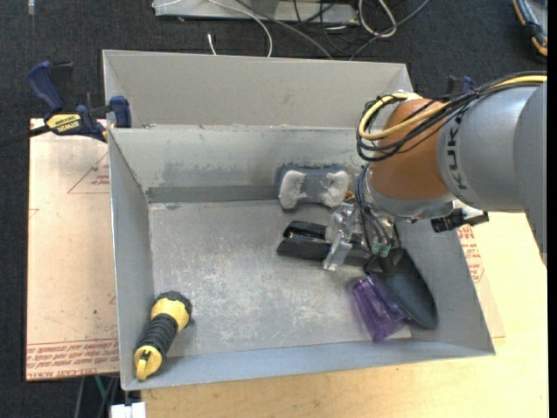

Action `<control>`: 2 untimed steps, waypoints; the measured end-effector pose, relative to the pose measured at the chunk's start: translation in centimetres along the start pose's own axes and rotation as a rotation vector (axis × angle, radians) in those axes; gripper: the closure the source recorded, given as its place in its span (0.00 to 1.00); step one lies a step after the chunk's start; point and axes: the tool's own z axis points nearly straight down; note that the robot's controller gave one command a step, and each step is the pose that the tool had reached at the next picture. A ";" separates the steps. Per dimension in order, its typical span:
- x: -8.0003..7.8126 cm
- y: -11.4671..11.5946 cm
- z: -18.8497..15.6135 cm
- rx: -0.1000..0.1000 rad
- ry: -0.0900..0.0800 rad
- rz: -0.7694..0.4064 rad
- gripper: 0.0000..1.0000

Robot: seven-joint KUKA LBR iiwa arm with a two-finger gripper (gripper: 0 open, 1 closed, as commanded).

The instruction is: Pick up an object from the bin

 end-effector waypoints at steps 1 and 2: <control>0.3 0.0 -4.1 0.002 0.014 -0.002 1.00; 0.3 0.1 -8.2 0.002 0.016 -0.001 1.00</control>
Offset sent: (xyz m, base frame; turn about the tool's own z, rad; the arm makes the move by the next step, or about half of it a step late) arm -0.0047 0.0007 0.0828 -0.0006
